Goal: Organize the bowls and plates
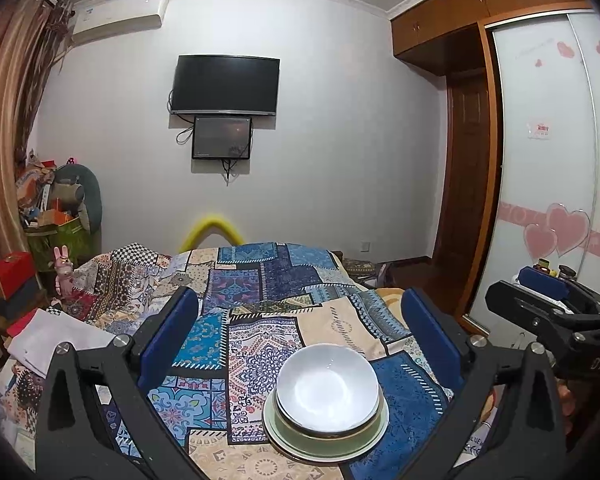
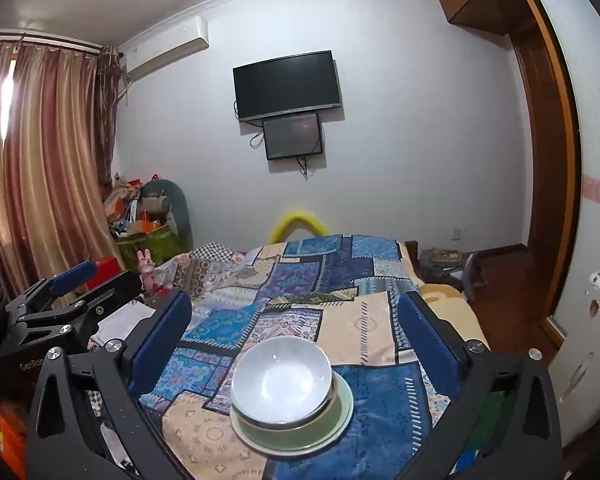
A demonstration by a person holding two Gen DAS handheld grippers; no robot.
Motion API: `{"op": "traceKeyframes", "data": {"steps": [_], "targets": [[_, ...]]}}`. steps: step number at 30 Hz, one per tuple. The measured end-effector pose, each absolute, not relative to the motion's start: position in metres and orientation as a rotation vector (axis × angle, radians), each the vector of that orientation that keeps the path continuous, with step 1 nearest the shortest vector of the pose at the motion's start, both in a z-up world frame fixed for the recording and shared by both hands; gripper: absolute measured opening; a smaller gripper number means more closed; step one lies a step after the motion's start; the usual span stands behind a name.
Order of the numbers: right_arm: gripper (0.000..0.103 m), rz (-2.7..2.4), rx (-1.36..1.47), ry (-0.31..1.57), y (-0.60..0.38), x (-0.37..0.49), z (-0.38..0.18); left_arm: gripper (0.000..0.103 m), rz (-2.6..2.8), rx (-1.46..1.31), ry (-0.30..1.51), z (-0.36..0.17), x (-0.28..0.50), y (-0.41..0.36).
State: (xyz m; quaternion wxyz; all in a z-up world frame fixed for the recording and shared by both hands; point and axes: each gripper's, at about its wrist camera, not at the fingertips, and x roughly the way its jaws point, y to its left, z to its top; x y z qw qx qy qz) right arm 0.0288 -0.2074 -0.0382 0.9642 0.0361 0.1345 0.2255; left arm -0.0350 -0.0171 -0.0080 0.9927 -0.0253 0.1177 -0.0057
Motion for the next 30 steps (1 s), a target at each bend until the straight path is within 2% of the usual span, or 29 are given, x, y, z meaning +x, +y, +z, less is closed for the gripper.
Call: {"op": "traceKeyframes", "data": {"steps": [30], "targets": [[0.103,0.459,0.072,0.273,-0.2084,0.0287,-0.0384,0.103,-0.023,-0.049,0.234,-0.0117,-0.0301,-0.0168]]}}
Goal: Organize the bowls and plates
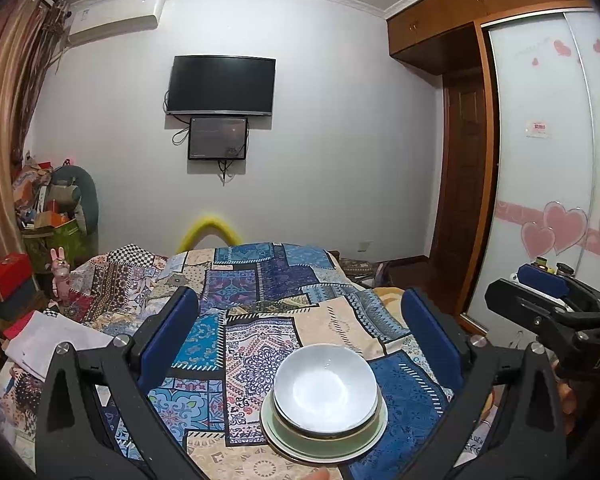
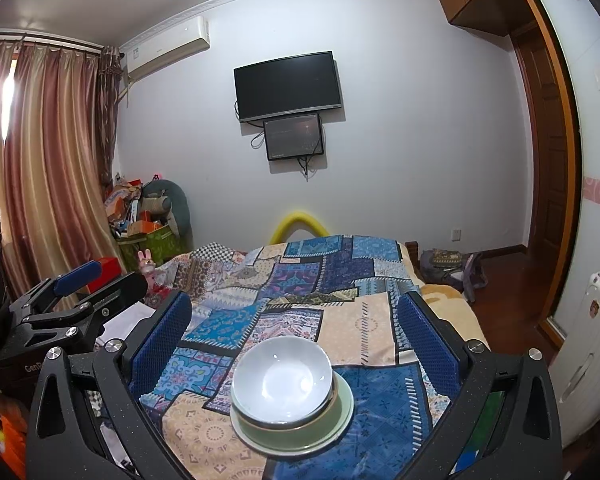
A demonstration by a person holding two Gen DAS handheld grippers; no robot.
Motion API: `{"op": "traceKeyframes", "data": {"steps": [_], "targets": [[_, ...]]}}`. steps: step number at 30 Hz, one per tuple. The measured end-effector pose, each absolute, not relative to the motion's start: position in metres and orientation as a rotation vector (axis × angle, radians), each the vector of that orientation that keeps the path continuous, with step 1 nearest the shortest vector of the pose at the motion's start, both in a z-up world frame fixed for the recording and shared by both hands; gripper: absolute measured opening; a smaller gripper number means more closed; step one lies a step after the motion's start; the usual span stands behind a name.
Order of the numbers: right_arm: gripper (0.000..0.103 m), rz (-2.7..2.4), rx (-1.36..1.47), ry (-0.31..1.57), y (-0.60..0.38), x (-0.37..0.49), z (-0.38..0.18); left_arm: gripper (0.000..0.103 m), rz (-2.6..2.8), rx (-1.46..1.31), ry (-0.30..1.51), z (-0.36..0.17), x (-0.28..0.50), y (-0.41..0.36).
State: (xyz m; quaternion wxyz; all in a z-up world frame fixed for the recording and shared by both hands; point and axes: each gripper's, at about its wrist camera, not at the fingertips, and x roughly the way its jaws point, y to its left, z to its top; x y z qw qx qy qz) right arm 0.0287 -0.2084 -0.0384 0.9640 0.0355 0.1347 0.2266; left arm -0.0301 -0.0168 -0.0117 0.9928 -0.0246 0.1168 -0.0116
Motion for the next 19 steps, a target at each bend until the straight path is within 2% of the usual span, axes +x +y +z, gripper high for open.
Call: {"op": "traceKeyframes", "data": {"steps": [19], "targets": [[0.103,0.466,0.069,0.289,-0.2088,0.0311,-0.0396,0.103,-0.024,-0.055,0.245,-0.0161,-0.0285,-0.0165]]}}
